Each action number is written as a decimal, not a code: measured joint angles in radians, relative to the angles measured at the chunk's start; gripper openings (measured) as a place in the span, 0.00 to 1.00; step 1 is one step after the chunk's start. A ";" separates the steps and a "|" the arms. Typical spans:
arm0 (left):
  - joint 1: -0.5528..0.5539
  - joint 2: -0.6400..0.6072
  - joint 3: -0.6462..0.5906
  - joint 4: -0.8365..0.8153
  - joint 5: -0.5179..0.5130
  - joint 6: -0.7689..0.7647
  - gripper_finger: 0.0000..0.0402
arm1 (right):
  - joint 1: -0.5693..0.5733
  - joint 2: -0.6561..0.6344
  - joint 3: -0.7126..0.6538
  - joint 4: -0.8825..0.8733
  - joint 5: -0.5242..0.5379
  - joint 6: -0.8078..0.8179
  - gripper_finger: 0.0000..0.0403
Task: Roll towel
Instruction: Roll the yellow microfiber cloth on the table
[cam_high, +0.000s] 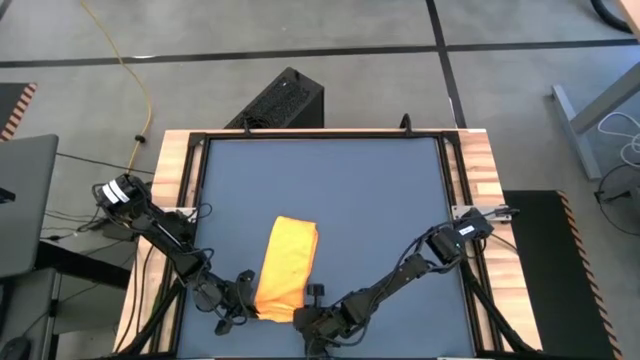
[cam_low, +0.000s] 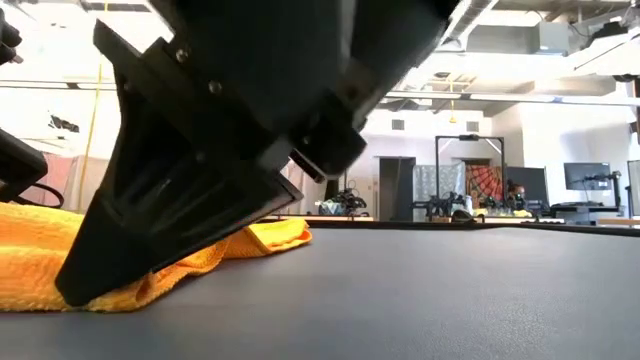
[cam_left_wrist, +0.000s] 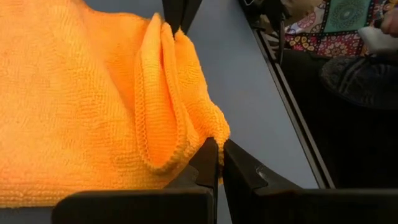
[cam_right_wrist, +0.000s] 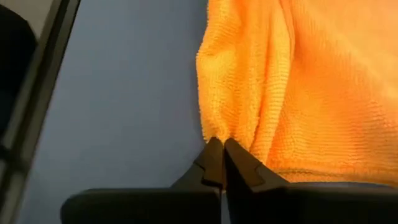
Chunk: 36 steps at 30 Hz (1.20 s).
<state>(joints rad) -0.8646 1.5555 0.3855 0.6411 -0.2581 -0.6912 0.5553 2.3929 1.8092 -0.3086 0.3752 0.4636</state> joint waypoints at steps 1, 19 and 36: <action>0.000 -0.001 0.000 0.000 0.000 0.000 0.00 | -0.007 -0.008 -0.001 0.002 -0.039 0.022 0.05; -0.051 -0.034 0.001 -0.083 0.001 -0.110 0.00 | -0.082 -0.040 -0.002 0.113 -0.418 0.321 0.04; -0.047 -0.034 0.001 -0.190 -0.011 -0.086 0.08 | -0.132 -0.033 0.000 0.015 -0.373 0.482 0.04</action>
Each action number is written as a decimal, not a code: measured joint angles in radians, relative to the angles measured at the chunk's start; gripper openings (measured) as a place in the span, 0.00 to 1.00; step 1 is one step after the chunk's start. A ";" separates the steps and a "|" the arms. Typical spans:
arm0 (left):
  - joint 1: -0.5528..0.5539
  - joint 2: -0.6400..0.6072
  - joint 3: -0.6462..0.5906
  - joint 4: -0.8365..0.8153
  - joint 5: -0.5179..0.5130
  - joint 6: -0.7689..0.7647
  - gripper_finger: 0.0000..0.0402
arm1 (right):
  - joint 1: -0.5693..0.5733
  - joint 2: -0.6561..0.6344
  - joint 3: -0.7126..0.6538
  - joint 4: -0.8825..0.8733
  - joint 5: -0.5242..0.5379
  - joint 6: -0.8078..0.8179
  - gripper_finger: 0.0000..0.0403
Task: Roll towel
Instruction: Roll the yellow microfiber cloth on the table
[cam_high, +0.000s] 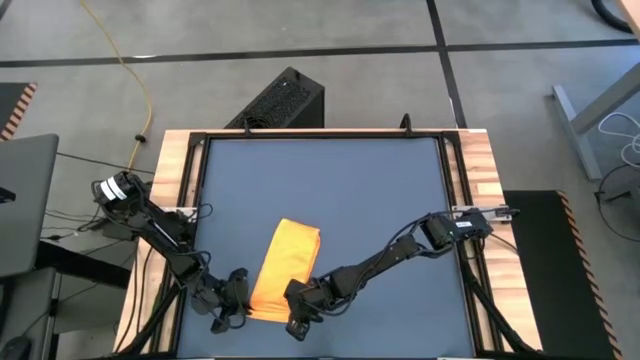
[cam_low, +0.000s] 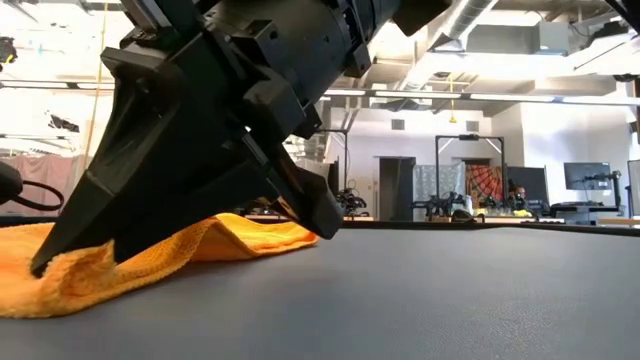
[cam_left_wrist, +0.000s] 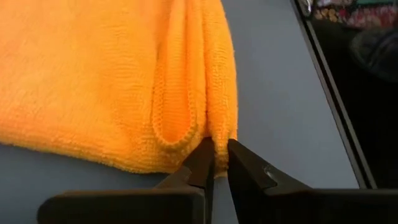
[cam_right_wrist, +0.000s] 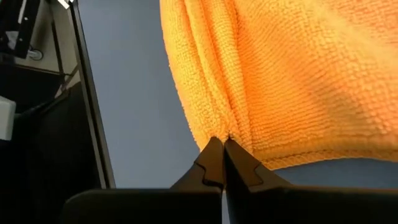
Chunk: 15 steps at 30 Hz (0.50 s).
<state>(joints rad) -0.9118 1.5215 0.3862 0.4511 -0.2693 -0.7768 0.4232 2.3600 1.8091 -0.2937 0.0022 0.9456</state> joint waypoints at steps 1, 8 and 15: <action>0.000 0.000 0.000 0.005 0.009 0.015 0.09 | 0.000 0.000 0.000 -0.007 0.002 0.000 0.04; 0.003 -0.114 -0.001 0.001 0.052 0.143 0.11 | -0.003 -0.001 0.000 -0.019 0.019 0.001 0.04; -0.025 -0.273 -0.001 0.002 0.017 0.328 0.11 | -0.005 -0.001 0.000 -0.019 0.021 0.008 0.04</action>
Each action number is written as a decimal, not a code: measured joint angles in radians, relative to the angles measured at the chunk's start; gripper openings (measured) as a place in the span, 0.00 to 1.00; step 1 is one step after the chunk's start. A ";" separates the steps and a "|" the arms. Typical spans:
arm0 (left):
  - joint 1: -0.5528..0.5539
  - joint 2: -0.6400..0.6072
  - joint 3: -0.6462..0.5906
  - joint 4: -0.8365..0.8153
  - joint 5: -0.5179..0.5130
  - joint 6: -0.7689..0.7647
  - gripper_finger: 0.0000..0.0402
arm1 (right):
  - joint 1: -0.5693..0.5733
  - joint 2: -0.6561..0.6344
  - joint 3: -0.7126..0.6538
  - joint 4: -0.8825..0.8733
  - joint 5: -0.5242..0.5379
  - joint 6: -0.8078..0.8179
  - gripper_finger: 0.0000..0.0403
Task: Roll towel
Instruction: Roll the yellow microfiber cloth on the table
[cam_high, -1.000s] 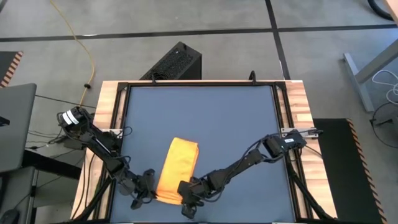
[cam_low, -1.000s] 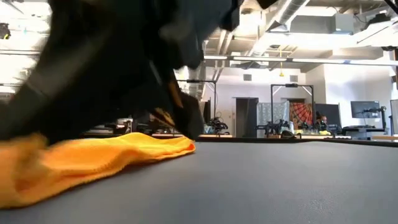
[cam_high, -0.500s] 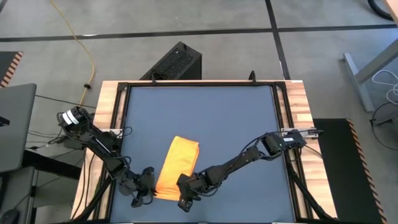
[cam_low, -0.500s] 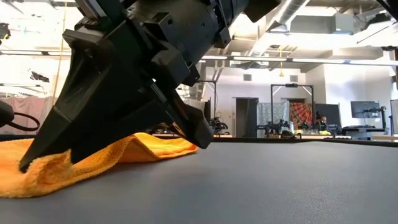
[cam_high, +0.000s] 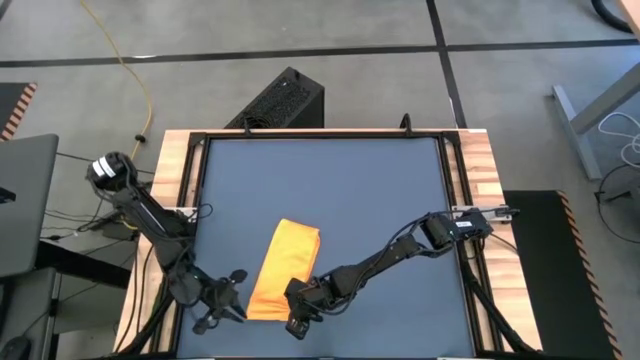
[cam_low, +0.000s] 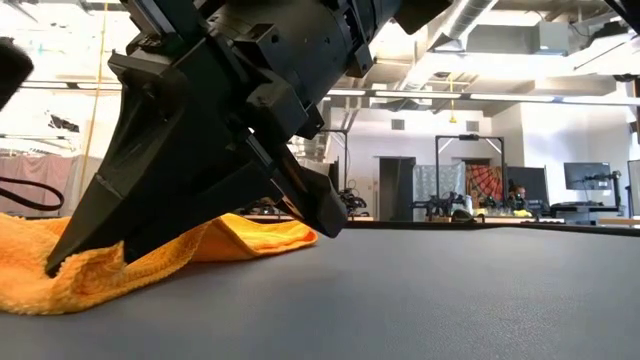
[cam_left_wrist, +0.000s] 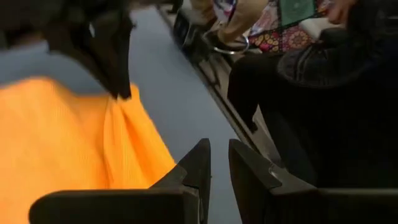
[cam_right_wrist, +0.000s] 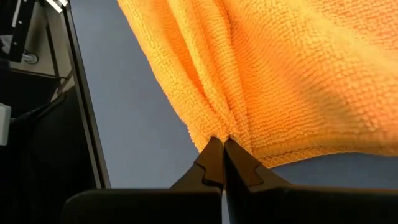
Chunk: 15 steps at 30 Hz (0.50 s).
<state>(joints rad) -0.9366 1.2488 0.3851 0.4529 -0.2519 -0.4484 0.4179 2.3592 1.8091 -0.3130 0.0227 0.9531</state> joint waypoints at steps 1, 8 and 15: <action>-0.007 -0.008 0.000 0.002 -0.012 0.024 0.11 | 0.000 0.000 0.000 0.000 0.000 0.000 0.04; -0.054 0.071 0.040 0.066 -0.066 0.272 0.13 | -0.001 0.000 0.000 0.001 0.002 0.000 0.04; -0.033 0.223 0.251 -0.170 -0.068 0.371 0.29 | -0.001 0.000 0.000 0.003 0.002 0.000 0.04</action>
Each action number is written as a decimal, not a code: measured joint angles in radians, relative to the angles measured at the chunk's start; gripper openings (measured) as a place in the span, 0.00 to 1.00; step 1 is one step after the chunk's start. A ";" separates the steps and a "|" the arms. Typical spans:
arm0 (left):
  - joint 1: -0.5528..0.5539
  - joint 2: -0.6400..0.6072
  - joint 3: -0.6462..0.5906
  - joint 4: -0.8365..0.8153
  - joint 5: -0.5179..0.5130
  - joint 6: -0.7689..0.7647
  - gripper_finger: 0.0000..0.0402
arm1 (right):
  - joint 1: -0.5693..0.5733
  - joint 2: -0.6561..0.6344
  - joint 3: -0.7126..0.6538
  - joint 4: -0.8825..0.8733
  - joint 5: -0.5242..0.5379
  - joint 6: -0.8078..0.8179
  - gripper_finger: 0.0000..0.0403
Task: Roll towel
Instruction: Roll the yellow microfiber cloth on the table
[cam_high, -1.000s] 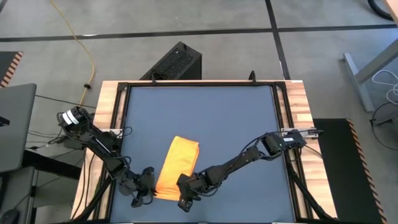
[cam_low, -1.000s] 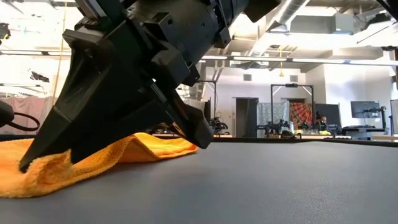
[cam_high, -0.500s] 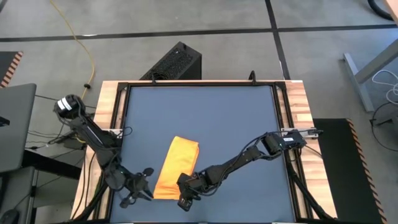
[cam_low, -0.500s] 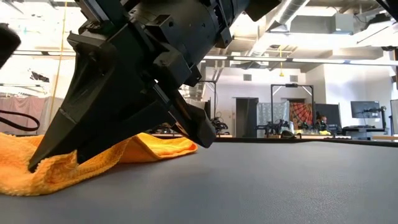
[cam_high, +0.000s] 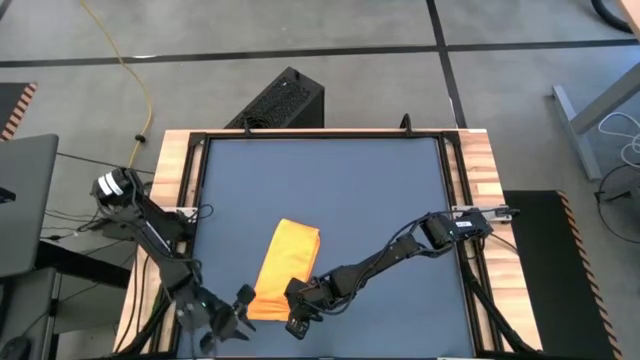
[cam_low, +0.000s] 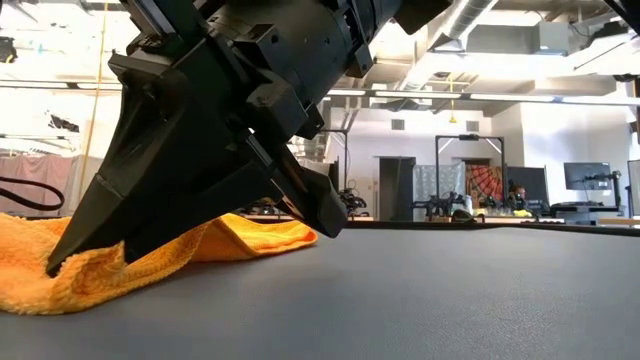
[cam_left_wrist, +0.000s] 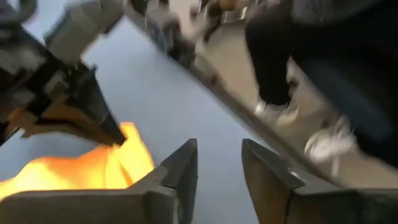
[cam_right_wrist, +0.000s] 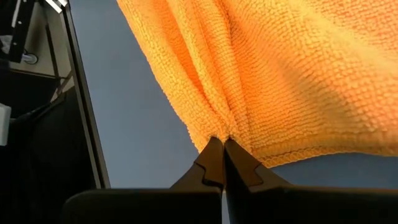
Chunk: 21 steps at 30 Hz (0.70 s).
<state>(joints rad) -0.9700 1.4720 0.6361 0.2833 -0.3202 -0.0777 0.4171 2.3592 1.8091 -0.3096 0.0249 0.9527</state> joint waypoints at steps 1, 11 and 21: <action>0.002 0.015 0.038 -0.069 -0.002 0.003 0.31 | 0.000 0.000 0.000 0.000 0.000 0.000 0.04; 0.007 0.233 0.297 -0.505 -0.122 -0.043 0.41 | 0.001 0.000 0.000 0.001 0.010 -0.020 0.04; 0.008 0.281 0.343 -0.617 -0.208 -0.156 0.42 | 0.003 0.000 0.000 0.001 0.012 -0.036 0.04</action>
<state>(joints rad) -0.9623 1.7531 0.9794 -0.3339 -0.5283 -0.2335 0.4202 2.3596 1.8091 -0.3088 0.0364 0.9164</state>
